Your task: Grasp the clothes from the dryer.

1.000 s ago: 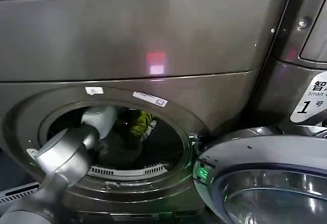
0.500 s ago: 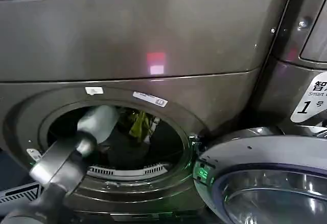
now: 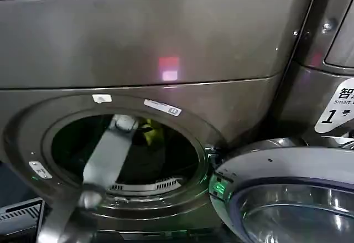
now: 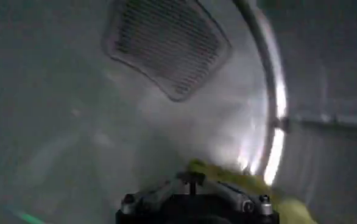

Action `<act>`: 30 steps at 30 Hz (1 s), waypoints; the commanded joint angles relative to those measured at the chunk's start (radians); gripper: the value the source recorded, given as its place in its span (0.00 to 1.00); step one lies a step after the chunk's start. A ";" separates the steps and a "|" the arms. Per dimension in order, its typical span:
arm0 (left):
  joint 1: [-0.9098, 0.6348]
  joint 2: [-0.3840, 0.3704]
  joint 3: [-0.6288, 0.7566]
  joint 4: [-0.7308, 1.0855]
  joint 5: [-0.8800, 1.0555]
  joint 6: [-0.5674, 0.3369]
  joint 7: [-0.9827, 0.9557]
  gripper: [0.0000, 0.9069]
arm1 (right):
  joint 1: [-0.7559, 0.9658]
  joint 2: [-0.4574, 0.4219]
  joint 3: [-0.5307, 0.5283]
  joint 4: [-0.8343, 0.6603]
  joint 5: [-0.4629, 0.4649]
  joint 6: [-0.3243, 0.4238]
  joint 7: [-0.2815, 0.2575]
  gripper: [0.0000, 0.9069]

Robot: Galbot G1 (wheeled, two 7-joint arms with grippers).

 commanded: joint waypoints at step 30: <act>0.527 -0.071 -0.144 -0.569 0.001 -0.216 -0.206 0.00 | -0.021 0.000 0.024 -0.015 -0.013 0.073 0.001 1.00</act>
